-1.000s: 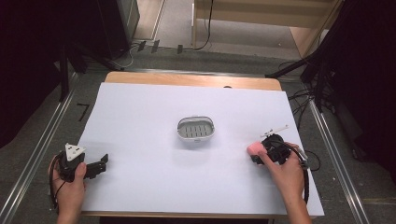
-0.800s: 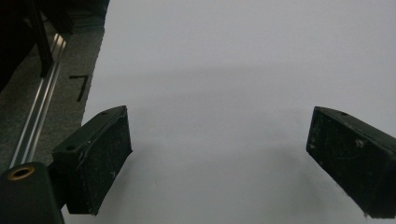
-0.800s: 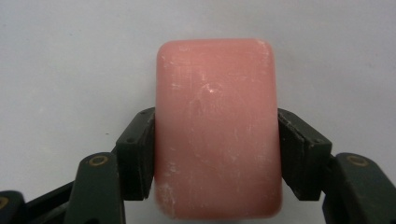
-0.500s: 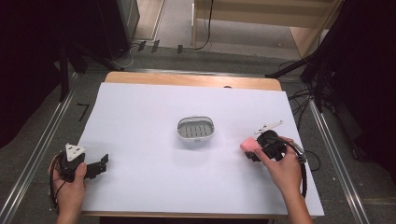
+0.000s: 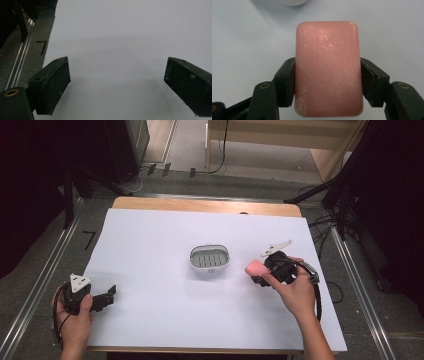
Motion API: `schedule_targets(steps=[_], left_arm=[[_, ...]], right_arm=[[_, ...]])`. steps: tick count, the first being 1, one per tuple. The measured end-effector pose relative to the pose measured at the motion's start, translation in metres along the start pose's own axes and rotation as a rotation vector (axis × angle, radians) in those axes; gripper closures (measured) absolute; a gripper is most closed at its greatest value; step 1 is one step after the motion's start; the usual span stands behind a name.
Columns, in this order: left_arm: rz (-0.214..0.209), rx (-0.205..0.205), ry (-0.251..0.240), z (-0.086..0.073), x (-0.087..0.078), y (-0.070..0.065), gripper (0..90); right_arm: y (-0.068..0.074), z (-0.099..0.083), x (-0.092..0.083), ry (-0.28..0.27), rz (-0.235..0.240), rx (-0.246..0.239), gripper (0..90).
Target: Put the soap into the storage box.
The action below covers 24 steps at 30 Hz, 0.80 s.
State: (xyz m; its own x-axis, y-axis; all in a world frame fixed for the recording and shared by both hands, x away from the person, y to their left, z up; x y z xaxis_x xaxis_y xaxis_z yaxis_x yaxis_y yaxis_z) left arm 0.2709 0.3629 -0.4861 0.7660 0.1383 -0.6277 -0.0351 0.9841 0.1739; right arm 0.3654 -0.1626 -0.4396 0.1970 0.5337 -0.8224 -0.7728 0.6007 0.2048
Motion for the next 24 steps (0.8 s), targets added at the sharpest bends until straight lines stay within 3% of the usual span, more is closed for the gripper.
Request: schedule_targets(steps=[12, 24], left_arm=[[-0.002, -0.002, -0.001, 0.000, 0.000, 0.000, 6.9], [-0.005, -0.008, -0.006, 0.000, 0.000, 0.001, 6.9]], right_arm=[[0.015, 0.030, 0.007, -0.008, 0.051, -0.116, 38.4], [0.019, 0.049, 0.009, -0.026, 0.086, -0.177, 38.4]])
Point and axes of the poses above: each handheld gripper's, and its own axes: x roughly forward along the jaws, z roughly out of its top, y roughly to its left, the point moved 3 cm from there along x, roughly forward along the jaws, and after that the axes turned 10 degrees about z, right-handed, at the moved point
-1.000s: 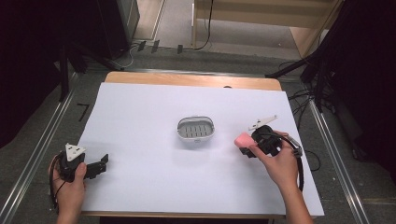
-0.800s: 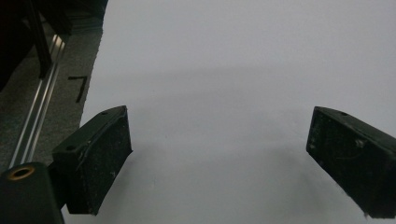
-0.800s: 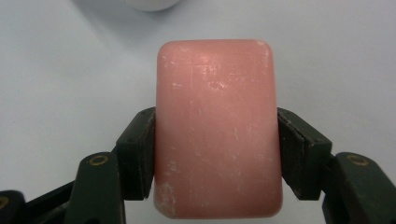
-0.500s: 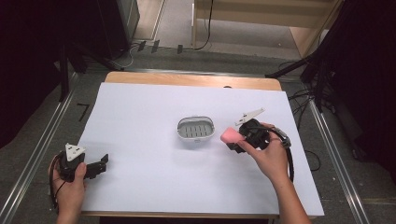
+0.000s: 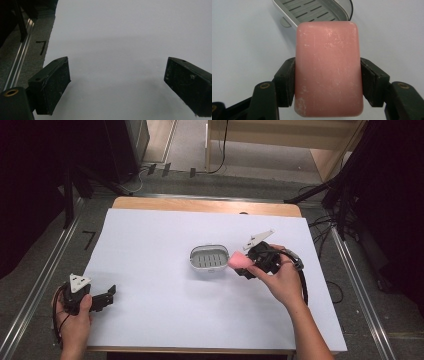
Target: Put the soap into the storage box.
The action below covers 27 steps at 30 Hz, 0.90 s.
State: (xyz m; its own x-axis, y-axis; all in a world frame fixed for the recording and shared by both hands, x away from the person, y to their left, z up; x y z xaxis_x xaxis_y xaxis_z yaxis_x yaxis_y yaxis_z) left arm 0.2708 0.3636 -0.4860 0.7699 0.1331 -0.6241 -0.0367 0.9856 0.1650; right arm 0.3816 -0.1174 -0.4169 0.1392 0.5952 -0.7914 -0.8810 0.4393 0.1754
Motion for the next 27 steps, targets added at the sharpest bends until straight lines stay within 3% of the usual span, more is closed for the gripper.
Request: schedule_targets(steps=[7, 19, 27], left_arm=[[0.002, 0.001, 0.001, 0.000, 0.000, 0.000, 6.9], [0.002, 0.006, 0.002, 0.000, 0.000, 0.000, 6.9], [0.002, 0.004, 0.003, 0.000, 0.000, 0.000, 6.9]], right_arm=[[0.002, 0.012, 0.001, -0.009, 0.016, -0.041, 38.4], [0.001, 0.029, 0.007, -0.033, 0.056, -0.062, 38.4], [0.001, 0.036, 0.014, -0.033, 0.071, -0.116, 38.4]])
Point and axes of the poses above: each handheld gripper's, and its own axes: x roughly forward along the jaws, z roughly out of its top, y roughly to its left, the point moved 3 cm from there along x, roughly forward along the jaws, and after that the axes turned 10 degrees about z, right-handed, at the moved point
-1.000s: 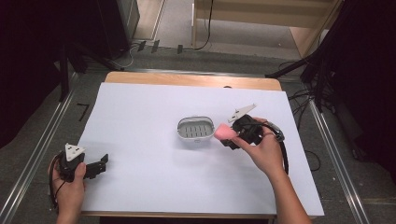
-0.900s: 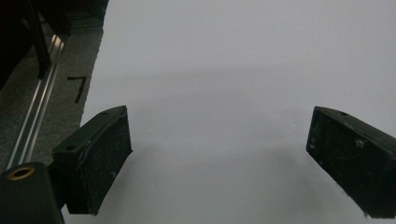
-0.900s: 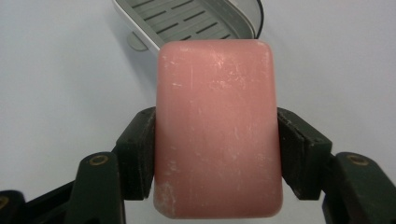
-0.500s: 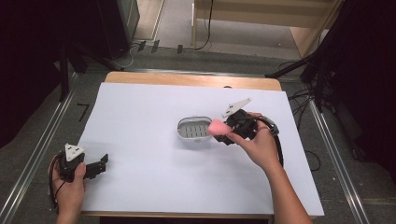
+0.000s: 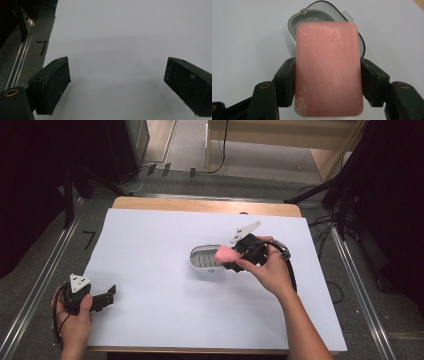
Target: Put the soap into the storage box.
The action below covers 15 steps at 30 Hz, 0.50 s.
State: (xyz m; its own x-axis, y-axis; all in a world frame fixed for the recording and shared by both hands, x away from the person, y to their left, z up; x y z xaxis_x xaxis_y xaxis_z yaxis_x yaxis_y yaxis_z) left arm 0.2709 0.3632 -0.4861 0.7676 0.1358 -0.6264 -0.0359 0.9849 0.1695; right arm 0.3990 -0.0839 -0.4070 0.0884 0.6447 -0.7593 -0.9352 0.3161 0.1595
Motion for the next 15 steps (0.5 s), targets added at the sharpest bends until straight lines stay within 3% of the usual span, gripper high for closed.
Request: schedule_targets(steps=[15], left_arm=[[-0.004, -0.002, -0.001, 0.000, 0.000, 0.000, 6.9]], right_arm=[[-0.003, 0.016, 0.016, 0.013, 0.022, -0.081, 38.4]])
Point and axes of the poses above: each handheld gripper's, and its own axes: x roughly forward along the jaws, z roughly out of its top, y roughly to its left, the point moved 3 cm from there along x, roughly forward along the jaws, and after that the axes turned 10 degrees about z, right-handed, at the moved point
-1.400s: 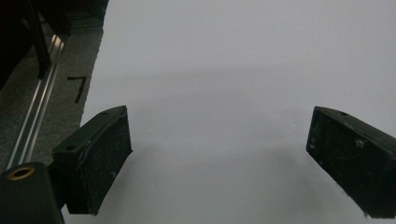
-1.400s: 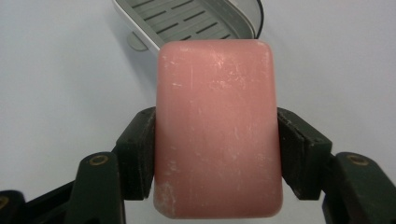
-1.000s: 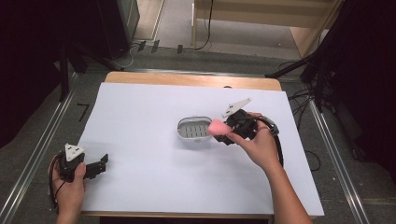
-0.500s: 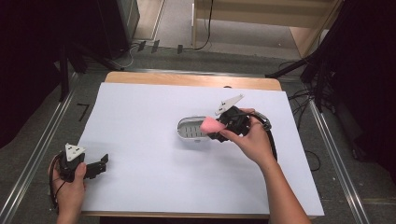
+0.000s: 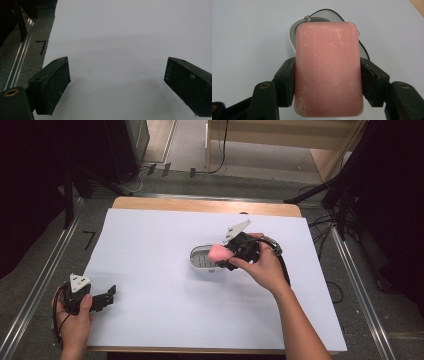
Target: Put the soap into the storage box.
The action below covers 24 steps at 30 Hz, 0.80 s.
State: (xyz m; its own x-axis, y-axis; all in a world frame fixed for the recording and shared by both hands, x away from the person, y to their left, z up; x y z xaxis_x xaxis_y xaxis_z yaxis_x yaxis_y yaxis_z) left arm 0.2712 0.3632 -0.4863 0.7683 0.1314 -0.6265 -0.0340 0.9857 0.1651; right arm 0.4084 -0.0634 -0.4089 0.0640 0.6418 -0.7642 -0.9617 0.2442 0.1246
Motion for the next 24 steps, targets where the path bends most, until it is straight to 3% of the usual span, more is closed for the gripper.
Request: schedule_targets(steps=[12, 21, 24], left_arm=[[0.000, -0.002, 0.005, 0.000, 0.000, 0.000, 6.9], [-0.002, -0.003, 0.004, 0.000, 0.000, 0.000, 6.9], [-0.003, -0.003, 0.005, 0.000, 0.000, 0.000, 6.9]], right_arm=[[-0.007, 0.016, 0.020, 0.054, 0.036, -0.053, 38.4], [-0.019, 0.016, 0.033, 0.075, 0.096, -0.039, 38.4], [-0.021, 0.016, 0.036, 0.082, 0.093, -0.038, 38.4]])
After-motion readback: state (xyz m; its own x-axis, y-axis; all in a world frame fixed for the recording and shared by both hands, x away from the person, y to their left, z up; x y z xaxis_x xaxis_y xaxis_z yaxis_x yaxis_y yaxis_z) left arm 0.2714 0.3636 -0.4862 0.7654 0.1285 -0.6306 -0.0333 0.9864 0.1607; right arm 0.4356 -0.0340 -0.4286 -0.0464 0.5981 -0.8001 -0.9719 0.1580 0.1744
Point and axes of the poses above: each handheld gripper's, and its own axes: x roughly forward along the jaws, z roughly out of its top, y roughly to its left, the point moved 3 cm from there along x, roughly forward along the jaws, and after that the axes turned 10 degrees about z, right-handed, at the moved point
